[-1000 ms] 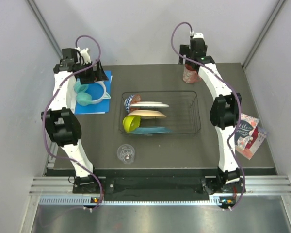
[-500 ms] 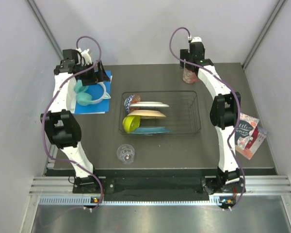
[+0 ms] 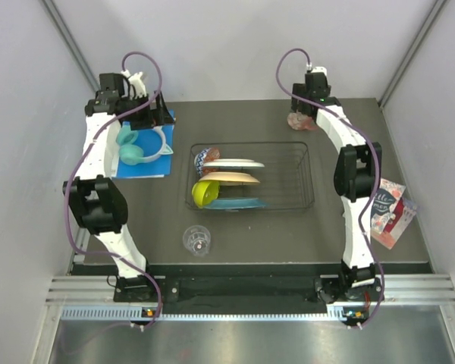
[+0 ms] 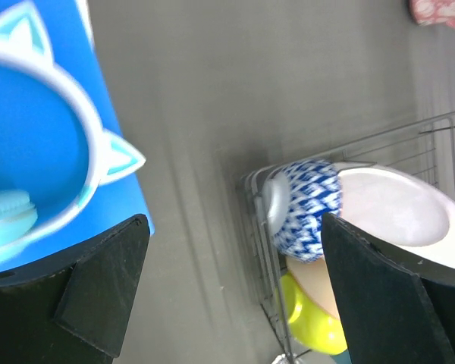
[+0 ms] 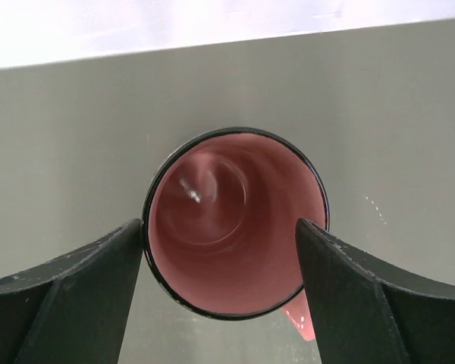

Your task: Load the mixed dishes into the dish rack

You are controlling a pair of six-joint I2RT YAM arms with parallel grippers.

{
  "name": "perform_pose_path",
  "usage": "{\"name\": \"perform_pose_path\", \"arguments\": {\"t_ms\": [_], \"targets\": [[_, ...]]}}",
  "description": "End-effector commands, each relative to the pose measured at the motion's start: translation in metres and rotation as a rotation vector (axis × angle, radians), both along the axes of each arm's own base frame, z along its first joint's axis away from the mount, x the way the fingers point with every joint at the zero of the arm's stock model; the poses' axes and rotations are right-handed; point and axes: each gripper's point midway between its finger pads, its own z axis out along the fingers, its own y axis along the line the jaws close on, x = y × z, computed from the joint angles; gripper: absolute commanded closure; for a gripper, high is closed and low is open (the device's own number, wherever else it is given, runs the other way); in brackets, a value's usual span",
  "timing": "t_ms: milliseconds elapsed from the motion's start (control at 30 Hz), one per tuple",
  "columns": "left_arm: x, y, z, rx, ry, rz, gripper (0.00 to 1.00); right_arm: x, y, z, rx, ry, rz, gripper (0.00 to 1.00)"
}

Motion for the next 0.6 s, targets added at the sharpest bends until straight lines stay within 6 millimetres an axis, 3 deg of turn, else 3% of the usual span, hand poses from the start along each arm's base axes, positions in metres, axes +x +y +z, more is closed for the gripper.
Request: {"name": "perform_pose_path", "arguments": {"t_ms": [0, 67, 133, 167, 200, 233, 267, 300, 333, 467, 567], "targets": [[0.016, -0.020, 0.044, 0.056, -0.135, -0.062, 0.01, 0.006, -0.002, 0.054, 0.164, -0.116, 0.007, 0.21], [0.019, -0.027, 0.050, 0.054, -0.147, -0.070, 0.01, 0.006, 0.008, 0.051, 0.190, -0.114, 0.049, 0.23], [0.023, -0.027, 0.050, 0.050, -0.151, -0.065, 0.01, 0.009, 0.017, 0.055, 0.212, -0.122, 0.095, 0.33], [0.023, -0.028, 0.048, 0.046, -0.146, -0.062, 0.01, 0.010, 0.025, 0.047, 0.214, -0.104, 0.118, 0.39], [0.023, -0.028, 0.046, 0.046, -0.141, -0.060, 0.01, 0.008, 0.031, 0.043, 0.211, -0.082, 0.141, 0.54], [0.023, -0.029, 0.044, 0.046, -0.138, -0.061, 0.01, 0.011, 0.035, 0.049, 0.193, -0.094, 0.160, 0.61], [0.023, -0.028, 0.040, 0.048, -0.130, -0.058, 0.01, 0.008, 0.046, 0.038, 0.179, -0.061, 0.183, 0.68], [0.023, -0.027, 0.040, 0.051, -0.130, -0.054, 0.01, 0.008, 0.051, 0.036, 0.147, -0.056, 0.213, 0.83], [0.024, -0.025, 0.039, 0.059, -0.130, -0.048, 0.01, 0.008, 0.058, 0.039, 0.132, -0.061, 0.232, 0.89], [0.025, -0.022, 0.033, 0.083, -0.128, -0.043, 0.01, -0.004, 0.089, 0.031, 0.099, -0.035, 0.308, 1.00], [0.027, -0.019, 0.031, 0.092, -0.127, -0.036, 0.01, -0.015, 0.109, 0.029, 0.086, -0.023, 0.349, 1.00]]}}
